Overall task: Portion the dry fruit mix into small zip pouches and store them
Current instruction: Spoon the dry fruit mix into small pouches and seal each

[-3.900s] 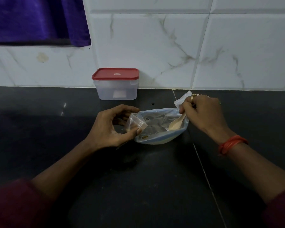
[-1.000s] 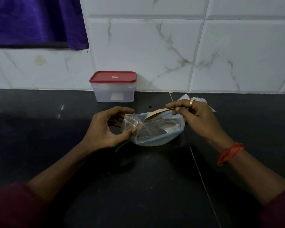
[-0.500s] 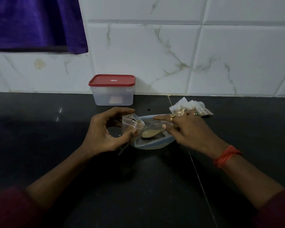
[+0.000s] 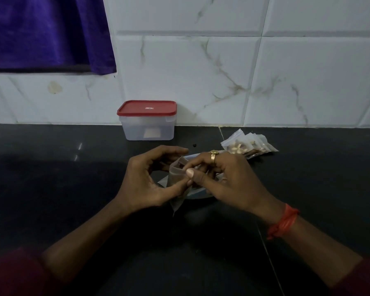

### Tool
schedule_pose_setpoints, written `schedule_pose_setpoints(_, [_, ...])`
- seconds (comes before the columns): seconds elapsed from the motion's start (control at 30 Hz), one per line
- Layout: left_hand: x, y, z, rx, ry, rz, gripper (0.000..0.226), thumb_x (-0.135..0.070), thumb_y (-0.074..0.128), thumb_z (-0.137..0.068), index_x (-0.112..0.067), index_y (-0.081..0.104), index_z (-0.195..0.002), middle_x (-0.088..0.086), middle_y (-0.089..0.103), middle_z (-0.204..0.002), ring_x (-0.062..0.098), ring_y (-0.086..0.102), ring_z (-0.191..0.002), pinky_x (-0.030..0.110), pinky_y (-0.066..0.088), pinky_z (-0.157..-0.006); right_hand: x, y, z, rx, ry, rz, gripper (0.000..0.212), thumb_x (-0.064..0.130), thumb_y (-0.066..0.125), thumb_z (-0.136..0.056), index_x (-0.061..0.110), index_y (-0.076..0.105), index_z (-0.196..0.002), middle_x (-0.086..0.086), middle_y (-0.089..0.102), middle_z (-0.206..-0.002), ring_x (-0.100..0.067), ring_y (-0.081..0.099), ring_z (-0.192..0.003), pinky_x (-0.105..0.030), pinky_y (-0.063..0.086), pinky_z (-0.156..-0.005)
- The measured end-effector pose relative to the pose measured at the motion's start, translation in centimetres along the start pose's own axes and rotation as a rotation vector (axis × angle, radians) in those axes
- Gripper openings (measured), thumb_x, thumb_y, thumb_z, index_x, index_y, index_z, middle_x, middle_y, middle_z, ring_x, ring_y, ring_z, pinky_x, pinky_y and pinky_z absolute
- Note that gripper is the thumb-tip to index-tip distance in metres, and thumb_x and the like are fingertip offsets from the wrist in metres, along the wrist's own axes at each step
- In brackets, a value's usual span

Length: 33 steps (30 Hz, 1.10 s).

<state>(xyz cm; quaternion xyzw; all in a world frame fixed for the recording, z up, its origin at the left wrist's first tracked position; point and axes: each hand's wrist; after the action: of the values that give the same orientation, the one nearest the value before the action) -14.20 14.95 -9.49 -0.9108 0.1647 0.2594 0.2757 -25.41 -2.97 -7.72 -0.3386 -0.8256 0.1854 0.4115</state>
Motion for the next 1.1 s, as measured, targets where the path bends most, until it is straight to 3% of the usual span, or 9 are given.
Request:
schedule_pose_setpoints(0.17, [0.0,-0.2,0.1,-0.033,-0.019,0.014,0.055,-0.029,0.081,-0.077,-0.007,0.063,-0.124,-0.002,0.07,-0.111,0.018,0.07,-0.099,0.029,0.059,-0.083,-0.4,-0.9,-0.2,-0.027,-0.015,0.044,0.01,0.022,0.068,-0.09,0.015,0.075,-0.09,0.009,0.072,-0.076,-0.009,0.069,-0.064,-0.021,0.054,-0.062])
schedule_pose_setpoints(0.37, [0.0,-0.3,0.1,-0.108,-0.077,0.099,0.04,-0.028,0.066,-0.088,-0.005,0.063,-0.12,0.005,0.072,-0.101,0.026,0.071,-0.093,0.05,0.06,-0.079,-0.1,-1.9,-0.1,-0.126,-0.138,0.149,0.016,0.026,0.064,-0.087,0.013,0.073,-0.083,0.018,0.067,-0.076,-0.005,0.064,-0.065,-0.01,0.045,-0.07])
schedule_pose_setpoints(0.43, [0.0,-0.3,0.1,-0.115,-0.088,0.106,0.039,-0.029,0.064,-0.089,-0.005,0.064,-0.119,0.006,0.072,-0.101,0.028,0.07,-0.092,0.055,0.058,-0.076,0.1,-2.5,0.0,-0.182,-0.196,0.168,0.016,0.025,0.063,-0.087,0.013,0.073,-0.083,0.014,0.069,-0.078,-0.005,0.064,-0.067,-0.014,0.044,-0.078])
schedule_pose_setpoints(0.5, [0.0,-0.3,0.1,-0.121,-0.095,0.112,0.038,-0.028,0.062,-0.09,-0.004,0.064,-0.118,0.006,0.072,-0.1,0.029,0.07,-0.092,0.056,0.057,-0.076,0.1,-3.1,0.0,-0.104,-0.241,0.151,0.013,0.023,0.065,-0.085,0.012,0.072,-0.083,0.011,0.069,-0.077,-0.005,0.064,-0.066,-0.017,0.044,-0.079])
schedule_pose_setpoints(0.57, [0.0,-0.2,0.1,-0.128,-0.098,0.121,0.037,-0.027,0.061,-0.09,-0.002,0.064,-0.117,0.007,0.073,-0.098,0.028,0.071,-0.091,0.055,0.057,-0.078,-0.3,-3.4,0.0,0.103,-0.238,0.154,0.01,0.024,0.072,-0.082,0.015,0.072,-0.084,0.014,0.066,-0.071,-0.006,0.064,-0.061,-0.018,0.046,-0.074])
schedule_pose_setpoints(0.63, [0.1,-0.3,0.1,-0.126,-0.104,0.132,0.037,-0.028,0.06,-0.091,-0.002,0.064,-0.117,0.008,0.073,-0.097,0.028,0.071,-0.09,0.053,0.058,-0.077,-0.8,-3.0,0.1,0.184,-0.23,0.193,0.016,0.031,0.075,-0.081,0.015,0.072,-0.085,0.014,0.064,-0.064,-0.003,0.063,-0.058,-0.017,0.045,-0.074])
schedule_pose_setpoints(0.8, [0.1,-0.3,0.2,-0.12,-0.107,0.139,0.037,-0.029,0.059,-0.091,-0.002,0.065,-0.115,0.008,0.072,-0.096,0.028,0.07,-0.089,0.053,0.058,-0.076,-0.8,-2.9,0.1,-0.026,-0.265,0.078,0.019,0.029,0.074,-0.083,0.01,0.072,-0.087,0.009,0.07,-0.079,-0.004,0.065,-0.062,-0.024,0.051,-0.073])
schedule_pose_setpoints(0.93, [0.0,-0.3,0.1,-0.083,-0.112,0.146,0.038,-0.031,0.059,-0.091,-0.002,0.065,-0.115,0.008,0.073,-0.096,0.029,0.071,-0.092,0.054,0.058,-0.079,-1.2,-2.8,-0.1,0.165,-0.262,0.142,0.015,0.028,0.08,-0.081,0.014,0.073,-0.082,0.008,0.07,-0.075,-0.005,0.065,-0.062,-0.029,0.053,-0.065])
schedule_pose_setpoints(1.1, [-0.1,-0.3,0.2,-0.014,-0.116,0.108,0.034,-0.031,0.067,-0.087,-0.006,0.071,-0.108,0.005,0.074,-0.098,0.026,0.072,-0.09,0.044,0.06,-0.076,-1.3,-2.8,0.2,-0.058,-0.311,0.171,0.017,0.031,0.079,-0.078,0.016,0.076,-0.086,0.01,0.073,-0.082,0.002,0.064,-0.077,-0.022,0.049,-0.078])
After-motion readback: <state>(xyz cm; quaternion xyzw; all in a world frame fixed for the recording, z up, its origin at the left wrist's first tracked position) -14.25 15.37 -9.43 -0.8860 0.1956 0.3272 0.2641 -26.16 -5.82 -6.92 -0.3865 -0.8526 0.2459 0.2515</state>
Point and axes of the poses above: each hand's wrist, its own z-axis away from the middle knuckle, its own y-axis out of the palm, x = y × z
